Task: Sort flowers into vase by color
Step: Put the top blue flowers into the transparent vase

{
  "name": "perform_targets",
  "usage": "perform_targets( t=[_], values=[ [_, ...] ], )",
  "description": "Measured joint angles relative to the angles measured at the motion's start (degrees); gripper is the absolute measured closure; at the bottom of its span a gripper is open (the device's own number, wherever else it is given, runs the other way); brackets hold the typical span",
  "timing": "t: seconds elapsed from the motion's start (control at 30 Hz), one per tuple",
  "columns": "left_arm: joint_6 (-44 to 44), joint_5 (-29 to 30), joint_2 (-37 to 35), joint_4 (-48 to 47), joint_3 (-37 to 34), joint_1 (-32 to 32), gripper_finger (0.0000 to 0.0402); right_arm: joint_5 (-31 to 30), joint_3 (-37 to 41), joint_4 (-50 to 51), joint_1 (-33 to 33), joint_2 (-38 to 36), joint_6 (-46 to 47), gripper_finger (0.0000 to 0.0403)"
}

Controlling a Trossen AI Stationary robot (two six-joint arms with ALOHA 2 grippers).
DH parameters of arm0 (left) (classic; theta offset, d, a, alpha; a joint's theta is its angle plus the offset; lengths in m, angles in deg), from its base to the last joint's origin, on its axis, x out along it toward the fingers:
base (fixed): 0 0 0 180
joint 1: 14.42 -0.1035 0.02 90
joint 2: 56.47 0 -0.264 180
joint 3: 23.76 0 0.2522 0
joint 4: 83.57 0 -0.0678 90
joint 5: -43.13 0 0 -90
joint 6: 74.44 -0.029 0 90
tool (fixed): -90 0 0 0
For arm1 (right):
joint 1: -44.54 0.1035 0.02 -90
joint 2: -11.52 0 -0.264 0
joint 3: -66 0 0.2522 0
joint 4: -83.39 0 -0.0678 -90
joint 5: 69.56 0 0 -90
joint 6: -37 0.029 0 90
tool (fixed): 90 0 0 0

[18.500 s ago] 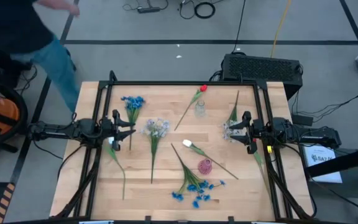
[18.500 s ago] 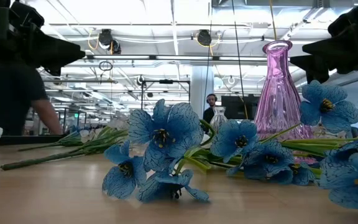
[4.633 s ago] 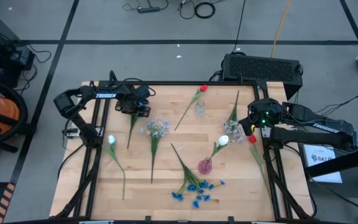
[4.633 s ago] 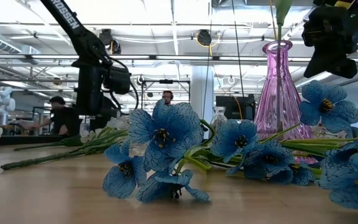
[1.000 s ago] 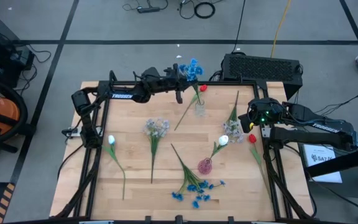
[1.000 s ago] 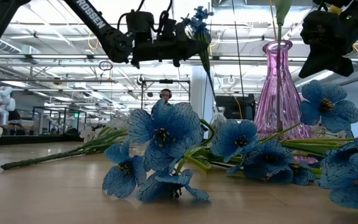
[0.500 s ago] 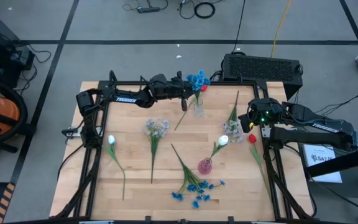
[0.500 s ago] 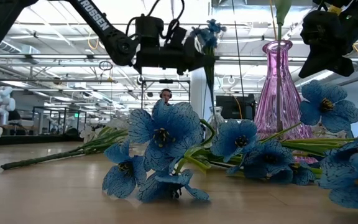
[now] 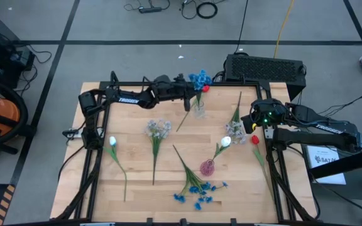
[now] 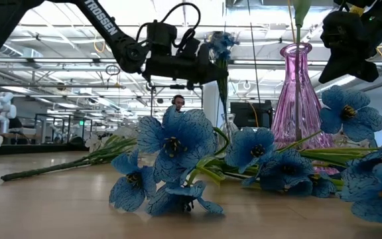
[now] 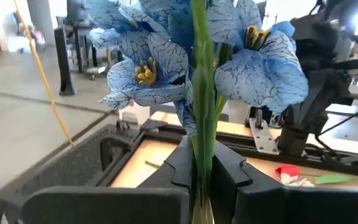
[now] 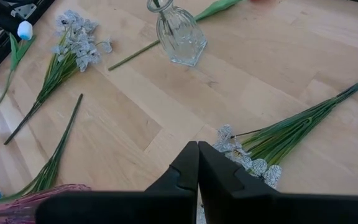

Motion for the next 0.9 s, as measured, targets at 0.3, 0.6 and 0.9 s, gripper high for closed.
perform_targets(
  t=[0.3, 0.6, 0.9],
  values=[
    [5.7, 0.0, 0.0, -0.9, 0.0, -1.2, 0.0288, 0.0, 0.0, 0.0, 0.0, 0.0, 0.0, 0.0403],
    [10.3, 0.0, -1.3, -3.1, 0.0, -1.2, 0.0258, 0.0, 0.0, 0.0, 0.0, 0.0, 0.0, 0.0403],
    [5.4, 0.0, -6.0, -17.7, 0.0, -1.5, 0.0258, 0.0, 0.0, 0.0, 0.0, 0.0, 0.0, 0.0403]
  ],
)
